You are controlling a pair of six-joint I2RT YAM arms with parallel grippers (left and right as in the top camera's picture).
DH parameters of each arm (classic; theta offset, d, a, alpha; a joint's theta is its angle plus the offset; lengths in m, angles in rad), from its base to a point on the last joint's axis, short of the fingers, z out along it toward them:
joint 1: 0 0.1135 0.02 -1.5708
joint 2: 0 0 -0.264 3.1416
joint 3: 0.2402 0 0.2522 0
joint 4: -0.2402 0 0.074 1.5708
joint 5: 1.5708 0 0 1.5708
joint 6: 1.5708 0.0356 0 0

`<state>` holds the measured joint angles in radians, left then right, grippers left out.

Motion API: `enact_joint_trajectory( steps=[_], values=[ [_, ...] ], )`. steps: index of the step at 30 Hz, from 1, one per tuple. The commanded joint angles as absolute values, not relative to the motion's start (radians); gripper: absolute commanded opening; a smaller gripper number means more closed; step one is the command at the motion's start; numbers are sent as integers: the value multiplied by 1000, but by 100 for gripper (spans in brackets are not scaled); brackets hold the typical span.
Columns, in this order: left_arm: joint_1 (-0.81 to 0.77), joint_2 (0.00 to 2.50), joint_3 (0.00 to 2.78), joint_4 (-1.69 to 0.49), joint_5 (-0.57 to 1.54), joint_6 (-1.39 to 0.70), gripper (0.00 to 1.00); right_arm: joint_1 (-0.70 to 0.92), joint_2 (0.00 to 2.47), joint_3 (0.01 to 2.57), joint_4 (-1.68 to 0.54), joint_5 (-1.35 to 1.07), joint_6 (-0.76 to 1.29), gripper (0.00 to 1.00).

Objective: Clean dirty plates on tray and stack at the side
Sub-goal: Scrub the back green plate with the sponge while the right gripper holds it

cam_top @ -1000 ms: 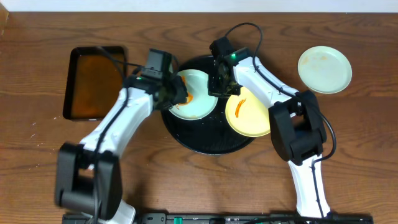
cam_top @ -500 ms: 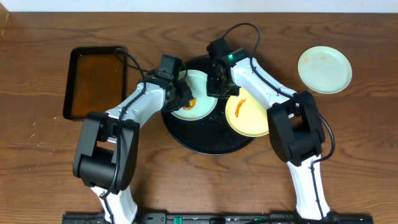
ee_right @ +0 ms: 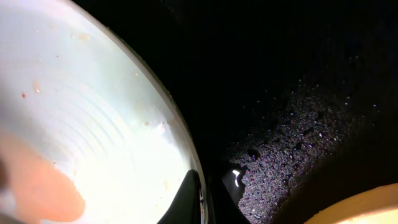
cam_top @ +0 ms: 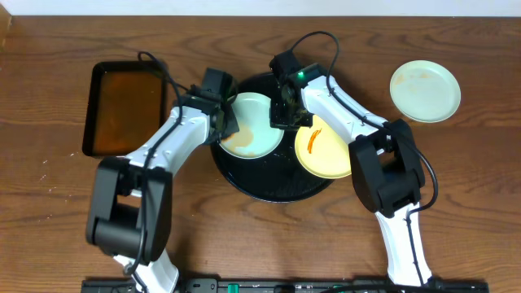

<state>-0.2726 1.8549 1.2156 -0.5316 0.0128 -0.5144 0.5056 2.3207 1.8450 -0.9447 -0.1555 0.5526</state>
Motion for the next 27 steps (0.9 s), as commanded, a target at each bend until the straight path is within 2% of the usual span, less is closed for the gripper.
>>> enact_joint_trajectory(
  steps=[1,12,17,27],
  values=[
    [-270,1812,1203,-456,184,-495,8,519,2339,1839,-953,-116,568,2],
    [-317,2024,1197,-251,198,-626,8,519,2339,1839,-950,-116,568,2],
    [-303,2045,1197,-289,142,-532,8,519,2339,1839,-951,-115,568,2],
    [-226,1966,1198,-486,-172,-437,7,519,2339,1839,-957,-112,567,2]
  ],
)
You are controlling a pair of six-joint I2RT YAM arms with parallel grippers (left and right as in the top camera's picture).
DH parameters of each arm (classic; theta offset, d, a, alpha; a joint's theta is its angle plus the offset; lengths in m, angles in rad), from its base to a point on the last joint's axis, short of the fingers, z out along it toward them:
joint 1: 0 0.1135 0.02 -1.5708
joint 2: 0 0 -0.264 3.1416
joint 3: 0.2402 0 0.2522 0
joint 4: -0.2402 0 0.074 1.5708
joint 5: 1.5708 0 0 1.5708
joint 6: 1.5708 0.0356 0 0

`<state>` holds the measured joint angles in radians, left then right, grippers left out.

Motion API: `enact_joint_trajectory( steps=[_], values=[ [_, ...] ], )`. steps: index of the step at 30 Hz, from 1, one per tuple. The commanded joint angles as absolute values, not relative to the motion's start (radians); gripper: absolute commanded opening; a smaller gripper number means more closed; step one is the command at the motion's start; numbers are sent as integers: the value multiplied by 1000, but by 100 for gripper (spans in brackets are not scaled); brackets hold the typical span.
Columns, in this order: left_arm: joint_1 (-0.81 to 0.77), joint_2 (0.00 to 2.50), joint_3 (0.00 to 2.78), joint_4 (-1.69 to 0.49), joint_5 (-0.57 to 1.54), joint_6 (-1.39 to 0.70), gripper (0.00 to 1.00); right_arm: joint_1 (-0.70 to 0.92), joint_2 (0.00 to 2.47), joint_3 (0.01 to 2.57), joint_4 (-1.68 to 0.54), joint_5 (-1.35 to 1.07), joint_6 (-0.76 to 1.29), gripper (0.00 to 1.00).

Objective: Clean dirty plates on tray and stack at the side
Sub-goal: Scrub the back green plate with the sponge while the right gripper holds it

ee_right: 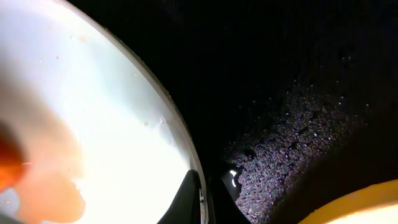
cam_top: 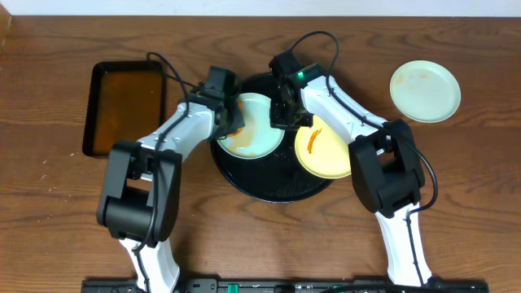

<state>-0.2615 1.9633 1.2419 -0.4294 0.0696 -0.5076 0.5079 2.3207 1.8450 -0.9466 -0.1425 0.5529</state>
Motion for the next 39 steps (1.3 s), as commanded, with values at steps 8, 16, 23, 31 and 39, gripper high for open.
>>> enact_joint_trajectory(
  steps=[8,16,23,31,39],
  values=[
    [-247,1815,1198,-477,-18,-431,8,519,2339,1839,-957,-112,567,2],
    [-345,1863,1197,-438,194,-578,7,519,2339,1839,-957,-112,567,2],
    [-397,1993,1197,-408,191,-581,7,519,2339,1839,-962,-112,567,2],
    [-326,1993,1197,-591,-127,-561,8,519,2339,1839,-962,-112,560,1],
    [-298,1887,1225,-657,-332,-433,7,518,2340,1839,-962,-101,559,2]
  ],
)
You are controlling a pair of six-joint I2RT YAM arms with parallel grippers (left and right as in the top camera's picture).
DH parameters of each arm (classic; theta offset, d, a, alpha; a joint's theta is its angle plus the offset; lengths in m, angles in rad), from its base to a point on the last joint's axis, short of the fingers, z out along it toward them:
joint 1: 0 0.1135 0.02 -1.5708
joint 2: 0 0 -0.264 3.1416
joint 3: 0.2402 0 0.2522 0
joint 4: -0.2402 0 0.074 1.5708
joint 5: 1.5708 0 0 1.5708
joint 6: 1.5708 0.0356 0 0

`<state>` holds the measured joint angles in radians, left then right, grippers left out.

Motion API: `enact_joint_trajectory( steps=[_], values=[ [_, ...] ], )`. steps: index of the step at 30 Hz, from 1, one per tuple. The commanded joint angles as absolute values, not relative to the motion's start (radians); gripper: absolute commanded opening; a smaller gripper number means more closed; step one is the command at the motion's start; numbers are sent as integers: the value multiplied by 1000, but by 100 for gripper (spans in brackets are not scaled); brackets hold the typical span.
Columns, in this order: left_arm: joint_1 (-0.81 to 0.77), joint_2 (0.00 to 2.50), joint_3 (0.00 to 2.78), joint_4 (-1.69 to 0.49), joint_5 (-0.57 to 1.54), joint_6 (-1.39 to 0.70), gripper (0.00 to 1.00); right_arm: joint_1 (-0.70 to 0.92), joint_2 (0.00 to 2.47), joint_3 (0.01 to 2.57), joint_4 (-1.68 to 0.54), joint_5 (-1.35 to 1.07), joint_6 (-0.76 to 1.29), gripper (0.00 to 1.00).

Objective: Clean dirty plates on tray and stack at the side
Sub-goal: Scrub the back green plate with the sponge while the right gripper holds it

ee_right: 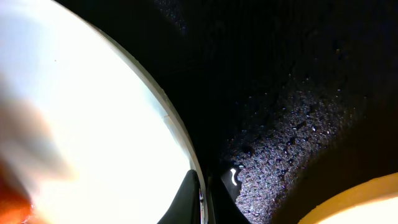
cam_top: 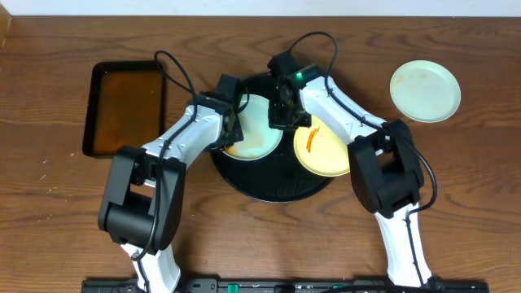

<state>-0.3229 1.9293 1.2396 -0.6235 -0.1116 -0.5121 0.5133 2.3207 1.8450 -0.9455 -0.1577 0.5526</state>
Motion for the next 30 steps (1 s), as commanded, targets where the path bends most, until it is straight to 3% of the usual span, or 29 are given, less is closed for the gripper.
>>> enact_joint_trajectory(
  steps=[1,7,13,19,29,30],
  values=[
    [-298,1868,1229,-657,-332,-433,7,518,2339,1839,-960,-97,559,1],
    [-297,1648,1234,-679,-305,-486,7,516,2325,1850,-929,-94,458,1],
    [-297,1427,1234,-697,-30,-495,7,502,2239,1928,-924,-89,285,1],
    [-297,1426,1225,-727,15,-495,7,516,2123,2008,-965,121,116,1],
    [-297,1429,1216,-729,15,-503,7,566,1926,2009,-969,476,28,1],
    [-297,1429,1216,-729,15,-503,7,567,1922,2009,-971,472,30,4]
  ],
)
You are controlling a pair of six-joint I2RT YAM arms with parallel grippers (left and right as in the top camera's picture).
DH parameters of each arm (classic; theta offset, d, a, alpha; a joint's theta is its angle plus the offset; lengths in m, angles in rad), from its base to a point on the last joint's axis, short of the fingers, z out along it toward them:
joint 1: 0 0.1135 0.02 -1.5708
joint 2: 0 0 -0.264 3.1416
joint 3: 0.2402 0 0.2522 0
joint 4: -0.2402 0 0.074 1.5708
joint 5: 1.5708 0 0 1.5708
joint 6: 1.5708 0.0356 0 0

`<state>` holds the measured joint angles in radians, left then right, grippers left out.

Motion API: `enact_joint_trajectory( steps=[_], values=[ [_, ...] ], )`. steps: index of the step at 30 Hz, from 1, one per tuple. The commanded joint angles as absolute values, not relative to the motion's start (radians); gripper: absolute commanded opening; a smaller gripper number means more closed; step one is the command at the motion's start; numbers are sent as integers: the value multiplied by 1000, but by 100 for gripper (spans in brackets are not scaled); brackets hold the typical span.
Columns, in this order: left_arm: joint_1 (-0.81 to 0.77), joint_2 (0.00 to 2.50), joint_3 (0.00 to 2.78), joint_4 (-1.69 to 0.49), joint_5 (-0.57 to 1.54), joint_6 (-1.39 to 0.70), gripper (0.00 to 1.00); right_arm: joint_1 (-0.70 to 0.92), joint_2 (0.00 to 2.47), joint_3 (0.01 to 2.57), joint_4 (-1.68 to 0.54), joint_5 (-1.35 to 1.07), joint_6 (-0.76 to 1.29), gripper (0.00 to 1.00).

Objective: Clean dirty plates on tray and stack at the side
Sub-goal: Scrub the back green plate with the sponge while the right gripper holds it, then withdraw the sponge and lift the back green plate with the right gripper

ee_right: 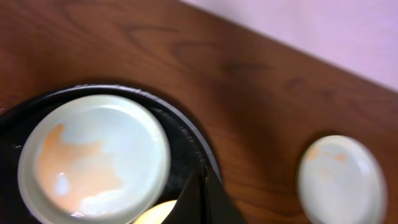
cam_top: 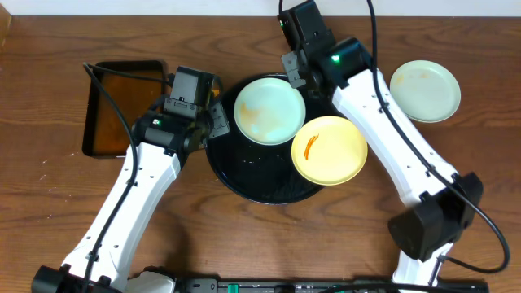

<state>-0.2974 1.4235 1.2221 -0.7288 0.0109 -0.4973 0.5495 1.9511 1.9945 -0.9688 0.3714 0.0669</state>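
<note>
A pale green plate (cam_top: 269,109) smeared with orange lies at the back of the round black tray (cam_top: 260,185); the right wrist view shows the same plate (ee_right: 93,158). A yellow plate (cam_top: 329,150) with an orange streak overlaps the tray's right side. Another pale green plate (cam_top: 425,90) sits on the table to the right. My right gripper (cam_top: 295,72) hangs above the tray's far rim, its fingers (ee_right: 198,186) pressed together on nothing. My left gripper (cam_top: 215,120) is at the tray's left rim, off the plate; its jaws do not show clearly.
A rectangular dark tray (cam_top: 122,106) with a brownish inside lies on the wooden table to the left, just behind the left arm. The side plate (ee_right: 342,180) has faint orange marks.
My right gripper was down at the green plate's right rim; it is now raised and back, clear of the plate. My left gripper has left the plate for the tray's left rim.
At first my right gripper stood at the green plate's right rim while the left was at its left edge. The left gripper then stood further over the plate at each moment, something orange showing on it. Now both arms are off the plate, which still carries an orange smear.
</note>
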Motion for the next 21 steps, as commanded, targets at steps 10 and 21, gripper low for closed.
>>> enact_joint_trajectory(
  steps=[10,21],
  values=[
    [-297,1429,1216,-731,16,-503,7,430,2173,2008,-1048,-73,222,49],
    [-297,1431,1216,-729,15,-503,7,409,2423,2008,-972,-207,220,44]
  ],
)
